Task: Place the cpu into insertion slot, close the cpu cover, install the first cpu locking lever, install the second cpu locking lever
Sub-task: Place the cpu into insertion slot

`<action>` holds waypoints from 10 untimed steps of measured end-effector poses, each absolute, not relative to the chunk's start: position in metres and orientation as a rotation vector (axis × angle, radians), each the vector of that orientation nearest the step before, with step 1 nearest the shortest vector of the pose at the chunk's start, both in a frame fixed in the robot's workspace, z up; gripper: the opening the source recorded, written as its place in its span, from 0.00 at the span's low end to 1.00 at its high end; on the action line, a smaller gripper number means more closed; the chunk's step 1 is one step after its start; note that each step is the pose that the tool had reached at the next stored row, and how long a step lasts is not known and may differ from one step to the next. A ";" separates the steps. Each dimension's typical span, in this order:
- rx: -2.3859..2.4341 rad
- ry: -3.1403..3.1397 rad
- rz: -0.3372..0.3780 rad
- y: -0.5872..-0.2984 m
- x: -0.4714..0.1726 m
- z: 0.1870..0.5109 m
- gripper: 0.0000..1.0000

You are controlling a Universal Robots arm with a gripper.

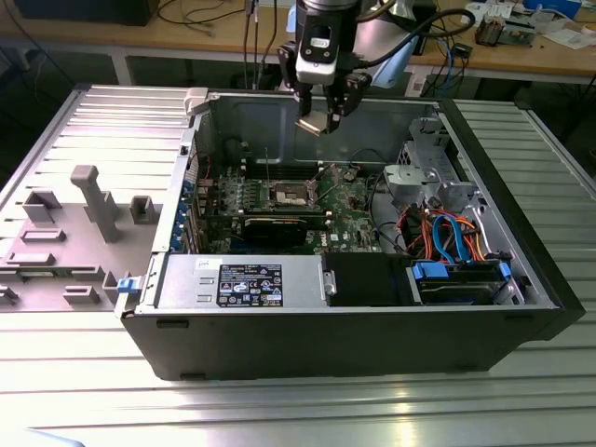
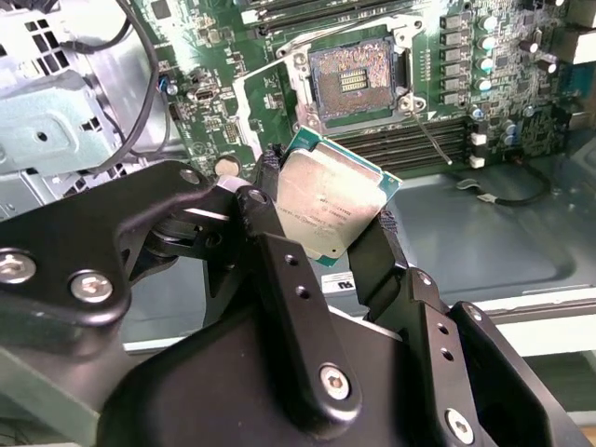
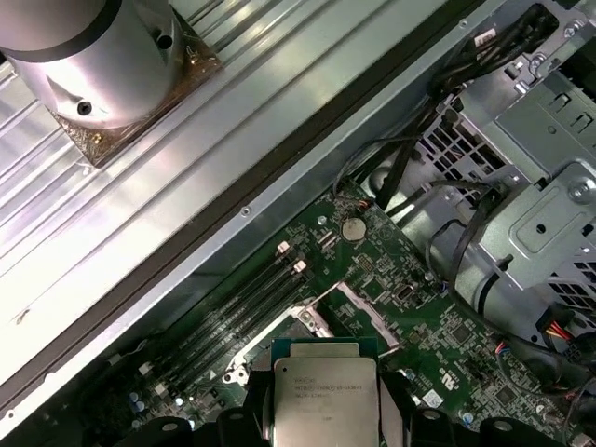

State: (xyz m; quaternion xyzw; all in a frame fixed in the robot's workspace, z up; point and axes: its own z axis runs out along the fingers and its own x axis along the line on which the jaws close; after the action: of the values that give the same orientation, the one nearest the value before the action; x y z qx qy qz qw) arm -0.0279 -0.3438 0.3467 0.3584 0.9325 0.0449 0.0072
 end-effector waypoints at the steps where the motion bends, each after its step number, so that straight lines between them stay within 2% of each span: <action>1: 1.135 2.910 0.140 -0.344 -0.028 0.346 0.54; 10: 1.231 2.867 0.139 -0.344 -0.028 0.344 0.54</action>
State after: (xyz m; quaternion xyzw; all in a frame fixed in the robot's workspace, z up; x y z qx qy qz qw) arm -0.0279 -0.3438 0.3441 0.3941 0.9179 0.0446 0.0090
